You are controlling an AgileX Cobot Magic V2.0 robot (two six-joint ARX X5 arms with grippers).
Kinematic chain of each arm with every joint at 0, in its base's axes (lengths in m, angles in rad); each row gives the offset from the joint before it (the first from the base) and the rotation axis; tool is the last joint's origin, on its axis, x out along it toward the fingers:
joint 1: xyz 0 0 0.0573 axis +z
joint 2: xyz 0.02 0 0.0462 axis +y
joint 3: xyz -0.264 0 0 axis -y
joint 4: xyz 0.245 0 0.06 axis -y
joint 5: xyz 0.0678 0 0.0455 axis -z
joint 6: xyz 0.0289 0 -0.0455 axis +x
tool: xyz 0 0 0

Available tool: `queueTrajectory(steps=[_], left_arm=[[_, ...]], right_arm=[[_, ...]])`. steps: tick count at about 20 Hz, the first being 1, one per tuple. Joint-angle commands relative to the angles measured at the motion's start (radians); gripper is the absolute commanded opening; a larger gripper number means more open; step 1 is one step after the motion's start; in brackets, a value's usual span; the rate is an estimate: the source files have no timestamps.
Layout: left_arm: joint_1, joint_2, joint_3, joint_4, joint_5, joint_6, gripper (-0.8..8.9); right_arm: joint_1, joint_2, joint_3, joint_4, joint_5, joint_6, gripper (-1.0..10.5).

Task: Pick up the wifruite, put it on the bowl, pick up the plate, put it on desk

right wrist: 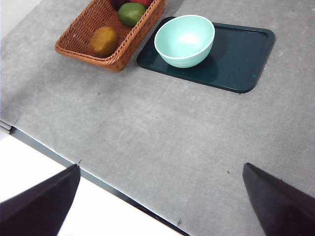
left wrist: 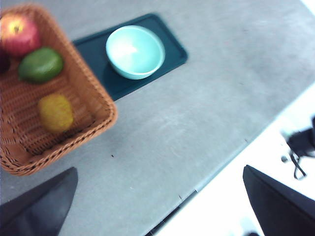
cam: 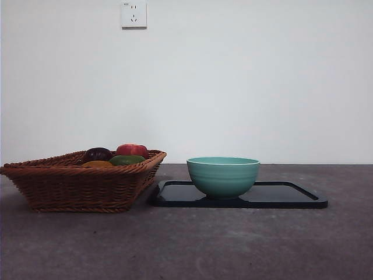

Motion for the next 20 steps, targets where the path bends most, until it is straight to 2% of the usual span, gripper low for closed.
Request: queueTrajectory(steps=[1, 5, 12, 17, 20], left_arm=[[-0.013, -0.044, 0.018, -0.020, 0.020, 0.048, 5.61], [-0.016, -0.167, -0.055, -0.027, 0.066, 0.085, 5.61], [-0.016, -0.348, -0.215, -0.026, 0.067, 0.085, 5.61], [-0.016, -0.381, -0.247, -0.020, 0.066, 0.085, 5.62], [-0.016, -0.381, -0.247, -0.016, 0.067, 0.085, 5.61]], right_arm=[[0.007, 0.002, 0.010, 0.010, 0.000, 0.011, 5.6], [0.007, 0.002, 0.010, 0.010, 0.000, 0.014, 5.6], [0.007, 0.002, 0.010, 0.011, 0.000, 0.035, 5.6], [0.007, 0.020, 0.010, 0.014, -0.005, 0.043, 5.2], [0.007, 0.095, 0.011, 0.053, -0.019, 0.047, 5.2]])
